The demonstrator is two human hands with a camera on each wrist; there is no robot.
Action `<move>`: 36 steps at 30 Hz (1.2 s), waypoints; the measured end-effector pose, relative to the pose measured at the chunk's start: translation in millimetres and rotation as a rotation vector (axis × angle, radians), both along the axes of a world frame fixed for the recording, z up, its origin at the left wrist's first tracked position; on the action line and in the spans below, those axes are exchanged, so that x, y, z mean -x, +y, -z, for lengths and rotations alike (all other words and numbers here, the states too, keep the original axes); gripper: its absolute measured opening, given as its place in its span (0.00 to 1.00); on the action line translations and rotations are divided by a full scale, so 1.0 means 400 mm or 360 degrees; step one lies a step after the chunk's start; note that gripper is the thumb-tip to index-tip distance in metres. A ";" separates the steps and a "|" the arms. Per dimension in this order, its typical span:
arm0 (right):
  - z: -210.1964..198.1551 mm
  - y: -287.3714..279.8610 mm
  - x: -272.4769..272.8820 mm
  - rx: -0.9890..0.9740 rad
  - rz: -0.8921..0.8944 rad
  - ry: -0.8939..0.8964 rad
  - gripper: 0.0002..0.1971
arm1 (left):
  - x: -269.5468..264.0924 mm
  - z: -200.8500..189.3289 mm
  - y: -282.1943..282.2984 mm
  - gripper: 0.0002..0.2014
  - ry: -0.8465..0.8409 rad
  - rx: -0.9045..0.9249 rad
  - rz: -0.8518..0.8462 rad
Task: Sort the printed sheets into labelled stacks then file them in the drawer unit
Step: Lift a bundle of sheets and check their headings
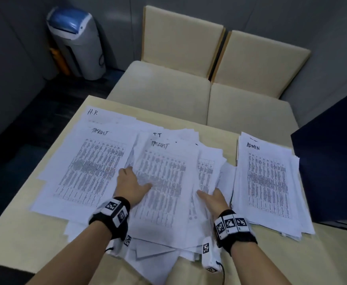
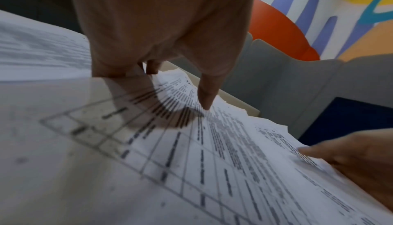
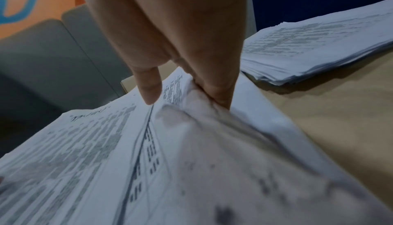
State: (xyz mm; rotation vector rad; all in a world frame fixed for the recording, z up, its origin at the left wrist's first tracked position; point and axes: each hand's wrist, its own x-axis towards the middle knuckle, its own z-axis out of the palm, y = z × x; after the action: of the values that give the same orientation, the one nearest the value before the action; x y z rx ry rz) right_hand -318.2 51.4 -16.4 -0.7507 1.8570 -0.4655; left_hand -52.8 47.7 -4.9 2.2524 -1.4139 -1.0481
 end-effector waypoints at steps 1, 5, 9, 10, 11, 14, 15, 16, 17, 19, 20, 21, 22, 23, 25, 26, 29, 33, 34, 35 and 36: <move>-0.002 0.002 -0.008 0.0025 0.0008 0.0038 0.41 | 0.005 0.000 -0.004 0.51 0.0009 -0.0026 0.0045; -0.017 0.004 -0.016 0.0181 0.0135 0.0092 0.28 | 0.012 -0.017 -0.034 0.45 0.0323 -0.0037 0.0036; -0.111 0.017 -0.074 0.0334 0.0001 0.0213 0.08 | -0.016 -0.016 -0.052 0.38 0.0612 -0.0063 0.0066; -0.133 0.024 -0.089 0.0378 -0.0032 0.0229 0.08 | -0.025 -0.017 -0.057 0.42 0.0666 -0.0072 0.0067; -0.157 0.033 -0.102 0.0440 -0.0061 0.0232 0.09 | -0.037 -0.010 -0.067 0.47 0.0701 -0.0064 0.0044; -0.205 0.061 -0.125 0.0686 -0.0162 0.0416 0.10 | -0.059 -0.008 -0.096 0.55 0.0741 -0.0105 -0.0036; -0.218 0.069 -0.128 0.0762 -0.0218 0.0579 0.11 | -0.065 -0.007 -0.102 0.56 0.0772 -0.0123 -0.0021; -0.231 0.075 -0.131 0.0814 -0.0259 0.0759 0.13 | -0.070 -0.004 -0.104 0.55 0.0791 -0.0149 0.0008; -0.241 0.080 -0.133 0.0836 -0.0267 0.0912 0.15 | -0.073 -0.001 -0.104 0.53 0.0823 -0.0179 0.0042; -0.267 0.086 -0.136 0.0849 -0.0230 0.1097 0.16 | -0.072 0.002 -0.100 0.51 0.0926 -0.0248 0.0102; -0.280 0.088 -0.140 0.0852 -0.0219 0.1158 0.15 | -0.069 0.003 -0.099 0.49 0.0932 -0.0274 0.0146; -0.289 0.089 -0.141 0.0868 -0.0209 0.1209 0.13 | -0.064 0.000 -0.099 0.47 0.0902 -0.0292 0.0179; -0.299 0.090 -0.142 0.0891 -0.0201 0.1255 0.11 | -0.061 -0.002 -0.100 0.44 0.0885 -0.0306 0.0205; -0.304 0.092 -0.140 0.0915 -0.0191 0.1301 0.08 | -0.060 -0.002 -0.102 0.41 0.0883 -0.0307 0.0212; -0.317 0.095 -0.132 0.0926 -0.0136 0.1345 0.06 | -0.065 0.009 -0.110 0.39 0.0964 -0.0335 0.0143; -0.325 0.097 -0.122 0.0940 -0.0092 0.1315 0.07 | -0.069 0.015 -0.112 0.37 0.1020 -0.0359 0.0107; -0.371 0.100 -0.081 0.1036 0.0059 0.1077 0.12 | -0.069 0.019 -0.110 0.34 0.1080 -0.0391 0.0124; -0.460 0.103 -0.017 0.1181 0.0187 0.0681 0.07 | -0.043 -0.008 -0.115 0.39 0.0942 -0.0386 0.0283; -0.485 0.104 -0.005 0.1209 0.0196 0.0616 0.05 | -0.034 -0.018 -0.119 0.40 0.0911 -0.0370 0.0314; -0.509 0.105 0.006 0.1240 0.0200 0.0578 0.05 | -0.025 -0.028 -0.122 0.44 0.0889 -0.0345 0.0324; -0.533 0.107 0.015 0.1276 0.0204 0.0570 0.05 | -0.018 -0.032 -0.125 0.49 0.0872 -0.0319 0.0312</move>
State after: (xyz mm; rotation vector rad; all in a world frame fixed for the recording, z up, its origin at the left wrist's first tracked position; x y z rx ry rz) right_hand -324.2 94.3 196.7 -1.3095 2.0475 -1.2667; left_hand -45.4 -2.3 7.8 1.7543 -1.3415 -1.7715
